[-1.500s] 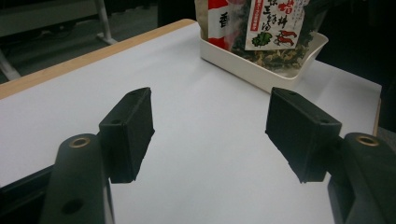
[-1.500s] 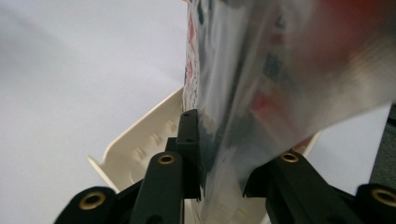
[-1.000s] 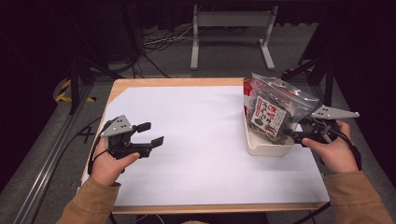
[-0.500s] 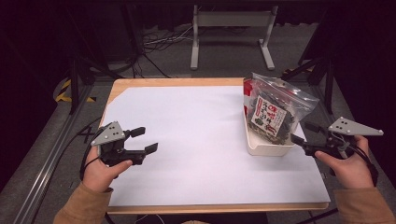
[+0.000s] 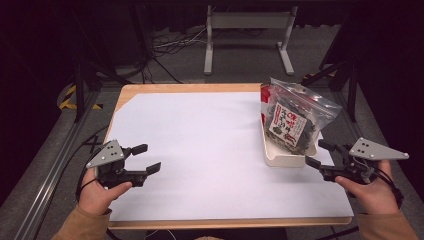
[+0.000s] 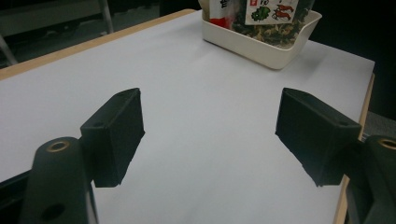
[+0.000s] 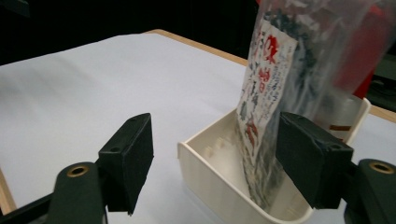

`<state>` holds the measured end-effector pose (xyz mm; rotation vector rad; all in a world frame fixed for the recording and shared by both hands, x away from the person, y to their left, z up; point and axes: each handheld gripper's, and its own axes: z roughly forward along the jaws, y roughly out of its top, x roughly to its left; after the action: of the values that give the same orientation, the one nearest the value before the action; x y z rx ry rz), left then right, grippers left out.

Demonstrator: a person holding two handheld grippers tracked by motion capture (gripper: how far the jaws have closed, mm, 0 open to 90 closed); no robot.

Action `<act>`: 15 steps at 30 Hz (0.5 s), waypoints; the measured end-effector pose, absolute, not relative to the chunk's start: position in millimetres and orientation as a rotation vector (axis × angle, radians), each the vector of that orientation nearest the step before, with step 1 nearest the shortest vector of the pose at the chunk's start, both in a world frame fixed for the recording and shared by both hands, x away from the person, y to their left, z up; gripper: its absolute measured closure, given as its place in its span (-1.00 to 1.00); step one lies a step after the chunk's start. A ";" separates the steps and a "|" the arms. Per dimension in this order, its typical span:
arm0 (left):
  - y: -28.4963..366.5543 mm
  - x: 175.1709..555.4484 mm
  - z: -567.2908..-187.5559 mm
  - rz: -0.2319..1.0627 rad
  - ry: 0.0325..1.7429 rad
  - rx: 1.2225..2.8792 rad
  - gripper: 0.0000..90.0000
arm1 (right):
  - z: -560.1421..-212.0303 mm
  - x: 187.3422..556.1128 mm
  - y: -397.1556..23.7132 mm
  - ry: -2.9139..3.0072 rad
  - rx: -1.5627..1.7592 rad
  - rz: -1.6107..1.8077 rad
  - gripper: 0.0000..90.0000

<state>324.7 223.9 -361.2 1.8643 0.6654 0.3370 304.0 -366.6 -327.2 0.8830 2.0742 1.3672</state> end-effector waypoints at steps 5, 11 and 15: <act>228.5 319.0 -366.6 0.334 0.665 1.863 -0.47 | -334.3 301.9 -358.6 2.083 0.828 1.412 -0.39; 233.8 316.3 -371.8 0.330 0.681 1.846 -0.47 | -347.4 303.5 -345.6 2.097 0.797 1.437 -0.40; 235.7 315.7 -375.0 0.328 0.685 1.840 -0.48 | -355.5 304.8 -338.3 2.098 0.787 1.459 -0.40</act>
<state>315.7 235.7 -375.0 1.8399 0.6854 0.3281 304.8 -338.3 -355.5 0.7868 2.0981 1.4589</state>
